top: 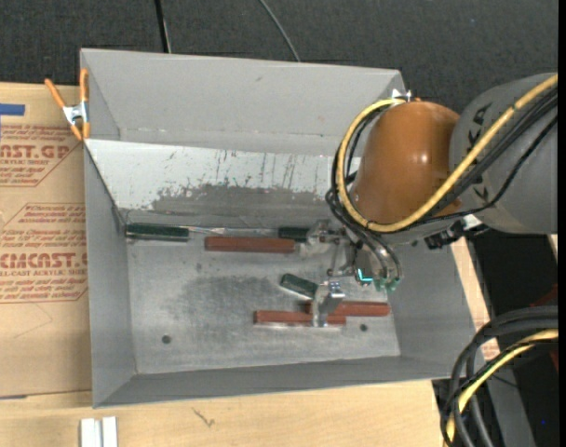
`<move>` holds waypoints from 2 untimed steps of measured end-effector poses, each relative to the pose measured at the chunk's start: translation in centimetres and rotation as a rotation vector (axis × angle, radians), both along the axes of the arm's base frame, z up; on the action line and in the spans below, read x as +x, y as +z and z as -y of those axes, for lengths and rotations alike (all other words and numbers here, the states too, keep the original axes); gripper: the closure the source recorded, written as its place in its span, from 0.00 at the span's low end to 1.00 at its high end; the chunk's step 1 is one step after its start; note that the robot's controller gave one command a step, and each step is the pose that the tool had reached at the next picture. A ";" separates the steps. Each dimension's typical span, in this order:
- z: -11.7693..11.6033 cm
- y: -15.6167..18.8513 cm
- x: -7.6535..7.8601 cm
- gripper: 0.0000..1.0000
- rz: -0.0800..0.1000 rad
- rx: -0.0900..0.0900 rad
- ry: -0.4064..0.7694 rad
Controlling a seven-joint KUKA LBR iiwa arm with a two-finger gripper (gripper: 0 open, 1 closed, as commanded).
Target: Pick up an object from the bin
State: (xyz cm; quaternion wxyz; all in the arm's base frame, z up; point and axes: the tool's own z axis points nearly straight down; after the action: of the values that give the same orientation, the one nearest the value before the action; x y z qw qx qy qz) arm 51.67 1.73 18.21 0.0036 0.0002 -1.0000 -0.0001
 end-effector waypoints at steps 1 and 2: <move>0.0 0.4 0.2 0.00 0.008 0.000 -0.001; 0.0 -10.3 0.9 1.00 -0.018 0.001 0.092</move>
Offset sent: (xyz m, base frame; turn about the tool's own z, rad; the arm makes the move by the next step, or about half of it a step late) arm 0.0105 -0.0009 -0.1121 -0.0891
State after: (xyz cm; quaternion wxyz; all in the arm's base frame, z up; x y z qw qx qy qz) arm 52.59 1.73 7.90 0.0125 0.0464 -0.9988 -0.0002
